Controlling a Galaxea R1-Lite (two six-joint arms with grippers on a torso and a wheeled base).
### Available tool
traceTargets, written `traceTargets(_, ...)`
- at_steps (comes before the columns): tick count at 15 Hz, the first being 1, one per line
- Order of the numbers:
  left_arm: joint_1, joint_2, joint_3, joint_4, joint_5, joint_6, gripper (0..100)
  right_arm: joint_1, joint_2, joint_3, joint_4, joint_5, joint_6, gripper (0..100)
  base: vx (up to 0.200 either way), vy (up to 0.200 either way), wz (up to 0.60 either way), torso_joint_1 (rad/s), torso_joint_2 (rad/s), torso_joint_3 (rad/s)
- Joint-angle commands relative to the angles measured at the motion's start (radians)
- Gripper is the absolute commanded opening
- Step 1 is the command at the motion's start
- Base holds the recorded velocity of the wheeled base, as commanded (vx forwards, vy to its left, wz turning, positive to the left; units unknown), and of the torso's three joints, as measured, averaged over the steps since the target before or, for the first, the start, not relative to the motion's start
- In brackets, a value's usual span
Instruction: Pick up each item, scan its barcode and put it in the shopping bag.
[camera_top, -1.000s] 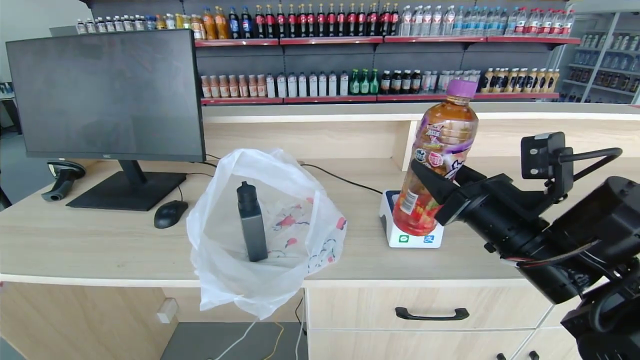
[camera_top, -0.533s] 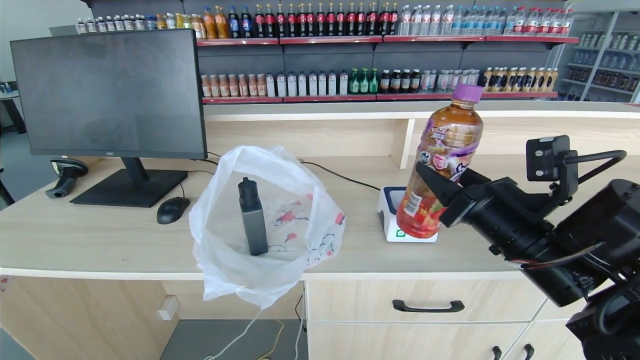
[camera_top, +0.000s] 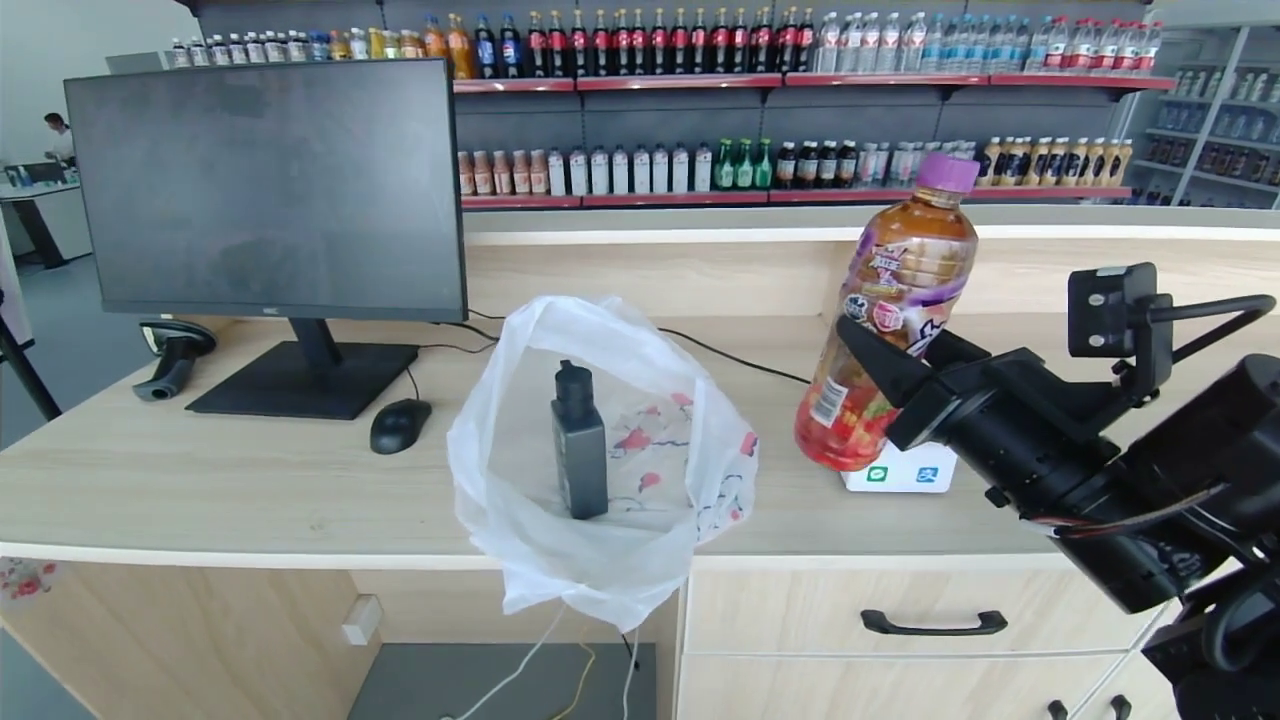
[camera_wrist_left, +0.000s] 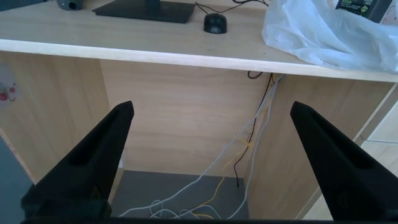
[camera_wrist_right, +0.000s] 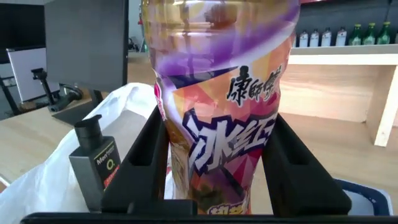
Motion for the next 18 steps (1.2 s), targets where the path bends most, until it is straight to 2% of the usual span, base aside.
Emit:
traceTargets(1,0.000,0.000,0.000,0.000,0.000,-0.002,100,0.001,0.006,0.001,0.000,0.000,0.000,0,0.000,0.200,0.00,0.007,0.00,-0.002)
traceTargets(2,0.000,0.000,0.000,0.000,0.000,-0.002,100,0.001,0.006,-0.001,0.000,-0.001,0.000,0,0.000,0.200,0.00,0.007,0.00,0.002)
traceTargets(7,0.000,0.000,0.000,0.000,0.000,-0.002,100,-0.001,0.030,-0.008,0.000,0.000,-0.002,0,0.000,0.000,0.00,0.000,0.00,0.000)
traceTargets(13,0.000,0.000,0.000,0.000,0.000,-0.002,100,0.013,0.156,-0.137,0.000,0.006,-0.003,0,0.000,0.000,0.00,0.000,0.00,0.000)
traceTargets(18,0.000,0.000,0.000,0.000,0.000,-0.002,100,0.094,0.265,-0.225,0.000,0.011,-0.008,0,0.000,0.000,0.00,0.000,0.00,0.000)
